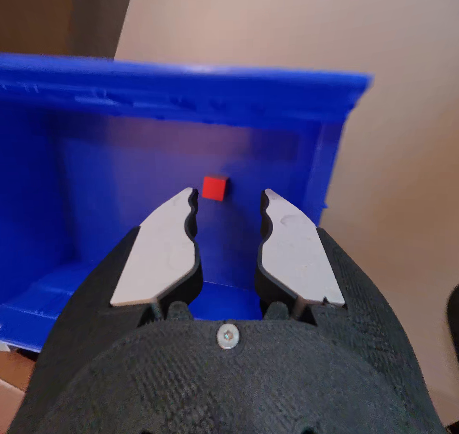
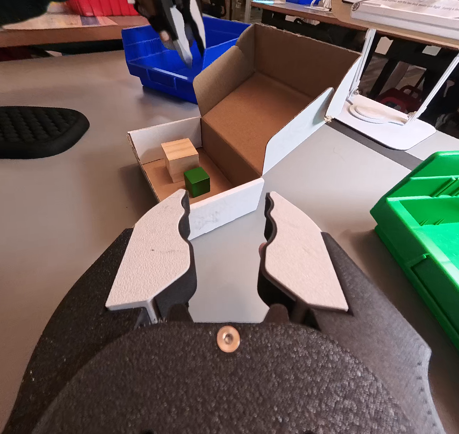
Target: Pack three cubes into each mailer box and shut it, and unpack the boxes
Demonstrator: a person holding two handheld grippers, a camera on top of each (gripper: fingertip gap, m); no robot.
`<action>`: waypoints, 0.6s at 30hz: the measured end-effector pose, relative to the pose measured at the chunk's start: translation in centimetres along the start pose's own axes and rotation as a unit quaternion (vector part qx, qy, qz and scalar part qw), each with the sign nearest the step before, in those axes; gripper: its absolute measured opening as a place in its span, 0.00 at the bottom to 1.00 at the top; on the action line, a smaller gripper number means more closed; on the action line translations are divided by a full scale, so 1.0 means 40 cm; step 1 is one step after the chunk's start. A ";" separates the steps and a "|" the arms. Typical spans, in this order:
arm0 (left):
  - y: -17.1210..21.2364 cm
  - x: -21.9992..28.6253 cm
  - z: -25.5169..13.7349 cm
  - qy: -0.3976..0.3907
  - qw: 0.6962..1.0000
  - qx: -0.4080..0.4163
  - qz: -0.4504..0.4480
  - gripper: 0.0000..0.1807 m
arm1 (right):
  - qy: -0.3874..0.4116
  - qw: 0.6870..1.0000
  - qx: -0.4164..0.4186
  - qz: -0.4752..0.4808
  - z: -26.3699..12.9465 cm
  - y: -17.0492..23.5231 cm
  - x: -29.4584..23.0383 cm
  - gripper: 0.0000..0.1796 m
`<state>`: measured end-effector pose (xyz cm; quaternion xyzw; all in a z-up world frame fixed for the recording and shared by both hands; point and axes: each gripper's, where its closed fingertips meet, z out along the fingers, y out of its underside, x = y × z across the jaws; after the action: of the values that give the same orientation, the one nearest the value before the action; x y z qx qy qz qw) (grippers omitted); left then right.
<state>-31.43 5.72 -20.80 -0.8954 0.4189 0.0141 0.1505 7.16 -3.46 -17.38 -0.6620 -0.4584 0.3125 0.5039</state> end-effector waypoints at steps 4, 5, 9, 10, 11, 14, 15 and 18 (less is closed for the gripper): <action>0.036 -0.034 0.056 0.005 1.000 -0.012 -0.020 0.27 | -0.001 1.000 -0.006 0.004 0.006 0.009 0.001 0.32; 0.040 -0.039 0.066 0.007 1.000 -0.014 -0.021 0.27 | -0.002 1.000 -0.008 0.004 0.007 0.011 0.000 0.32; 0.055 -0.045 0.103 0.018 0.999 -0.033 -0.026 0.20 | 0.000 1.000 -0.013 0.005 0.011 0.019 0.001 0.32; 0.057 -0.042 0.108 0.021 0.999 -0.036 -0.026 0.13 | 0.000 1.000 -0.014 0.006 0.011 0.019 0.002 0.32; 0.054 -0.039 0.108 0.024 0.999 -0.036 -0.025 0.12 | 0.001 1.000 -0.014 0.006 0.011 0.020 0.003 0.32; 0.022 -0.033 0.075 0.020 0.999 -0.011 -0.027 0.12 | 0.003 1.000 -0.014 0.010 0.011 0.022 0.008 0.32; 0.005 -0.033 0.052 0.013 1.000 0.001 -0.024 0.12 | 0.003 1.000 -0.014 0.011 0.012 0.023 0.008 0.32; -0.058 -0.023 -0.041 -0.017 0.999 0.033 -0.003 0.12 | 0.000 1.000 -0.018 0.011 0.016 0.026 0.006 0.32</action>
<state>-30.42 7.34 -18.51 -0.8908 0.4137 0.0153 0.1870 7.00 -3.06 -18.55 -0.6759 -0.4563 0.3098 0.4889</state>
